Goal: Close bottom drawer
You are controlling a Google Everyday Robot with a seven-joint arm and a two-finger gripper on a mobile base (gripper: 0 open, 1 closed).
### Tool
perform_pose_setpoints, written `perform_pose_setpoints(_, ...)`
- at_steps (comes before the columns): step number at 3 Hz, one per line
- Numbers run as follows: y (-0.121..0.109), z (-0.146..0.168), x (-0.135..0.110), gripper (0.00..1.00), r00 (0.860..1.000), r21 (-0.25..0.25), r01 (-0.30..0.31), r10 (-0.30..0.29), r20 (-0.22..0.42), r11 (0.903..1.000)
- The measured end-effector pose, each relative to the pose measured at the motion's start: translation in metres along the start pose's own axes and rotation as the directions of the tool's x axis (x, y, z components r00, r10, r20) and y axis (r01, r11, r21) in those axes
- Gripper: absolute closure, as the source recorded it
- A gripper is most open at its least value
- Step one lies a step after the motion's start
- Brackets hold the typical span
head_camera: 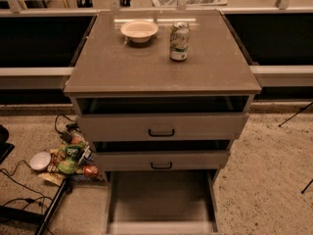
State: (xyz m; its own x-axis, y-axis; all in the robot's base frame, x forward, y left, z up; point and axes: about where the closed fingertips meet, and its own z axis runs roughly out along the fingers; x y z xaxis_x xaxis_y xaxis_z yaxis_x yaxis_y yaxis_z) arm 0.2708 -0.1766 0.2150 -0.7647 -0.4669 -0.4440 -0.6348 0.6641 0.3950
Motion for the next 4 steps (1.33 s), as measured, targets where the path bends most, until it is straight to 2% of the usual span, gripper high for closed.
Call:
perform_pose_setpoints(1, 0.0, 0.0, 0.0, 1.0, 1.0, 0.0, 0.0, 0.0, 0.0, 1.0)
perform_pose_setpoints(2, -0.005, 0.018, -0.006, 1.0, 0.999, -0.032, 0.025, -0.024, 0.029, 0.9992)
perform_pose_setpoints(3, 0.003, 0.074, -0.017, 1.0, 0.989, -0.162, 0.119, -0.103, 0.104, 0.9795)
perform_pose_setpoints(4, 0.01, 0.121, -0.029, 1.0, 0.97, -0.27, 0.204, -0.156, 0.186, 0.9411)
